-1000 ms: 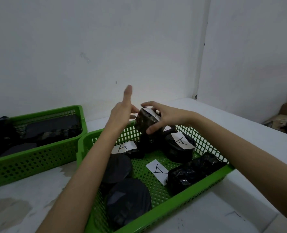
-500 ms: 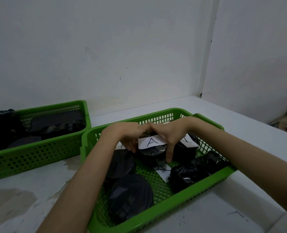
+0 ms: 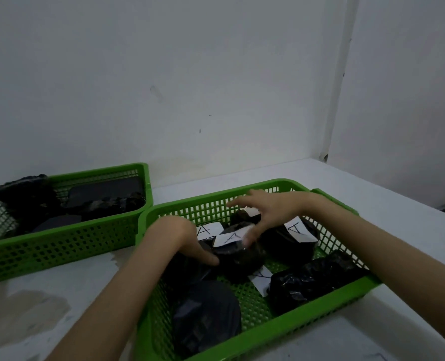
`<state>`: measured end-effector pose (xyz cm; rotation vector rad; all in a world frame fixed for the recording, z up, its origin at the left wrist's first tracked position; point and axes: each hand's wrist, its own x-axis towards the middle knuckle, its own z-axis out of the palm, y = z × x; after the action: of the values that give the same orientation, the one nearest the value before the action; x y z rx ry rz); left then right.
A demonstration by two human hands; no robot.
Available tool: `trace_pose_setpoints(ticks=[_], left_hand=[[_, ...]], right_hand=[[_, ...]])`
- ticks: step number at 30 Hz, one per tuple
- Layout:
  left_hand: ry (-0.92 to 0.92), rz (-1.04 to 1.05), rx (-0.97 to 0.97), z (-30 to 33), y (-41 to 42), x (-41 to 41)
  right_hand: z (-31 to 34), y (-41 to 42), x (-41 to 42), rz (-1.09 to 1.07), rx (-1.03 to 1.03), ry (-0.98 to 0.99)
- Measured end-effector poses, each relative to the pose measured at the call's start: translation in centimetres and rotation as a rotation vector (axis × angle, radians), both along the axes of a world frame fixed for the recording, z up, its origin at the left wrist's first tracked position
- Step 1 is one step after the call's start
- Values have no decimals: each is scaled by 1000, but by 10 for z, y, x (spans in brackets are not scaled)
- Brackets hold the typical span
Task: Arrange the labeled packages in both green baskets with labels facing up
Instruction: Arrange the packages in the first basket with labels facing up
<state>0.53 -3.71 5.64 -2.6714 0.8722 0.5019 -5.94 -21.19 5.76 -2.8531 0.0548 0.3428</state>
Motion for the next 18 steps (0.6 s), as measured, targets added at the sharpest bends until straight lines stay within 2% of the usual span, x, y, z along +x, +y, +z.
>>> trace_pose_setpoints(ticks=[2, 5, 7, 10, 12, 14, 15, 17, 18], left_hand=[[97, 2, 11, -9, 4, 1], [99, -1, -55, -15, 8, 4], [57, 0, -104, -22, 7, 2], [48, 7, -203, -25, 9, -7], [60, 20, -356, -21, 15, -8], [47, 43, -626, -16, 22, -9], [34, 59, -784, -14, 26, -9], [21, 110, -1057, -11, 29, -10], [33, 144, -1155, -11, 30, -10]], right_hand=[[2, -1, -1, -1, 113, 16], [-5, 8, -1, 86, -58, 182], [-10, 13, 1, 105, -198, 194], [-10, 14, 4, 100, -217, 158], [-10, 13, 2, 98, -201, 147], [-7, 13, -1, 70, -103, 53], [-4, 14, -2, 31, 13, -29], [3, 17, -4, -91, 364, -167], [7, 20, -5, -144, 553, -166]])
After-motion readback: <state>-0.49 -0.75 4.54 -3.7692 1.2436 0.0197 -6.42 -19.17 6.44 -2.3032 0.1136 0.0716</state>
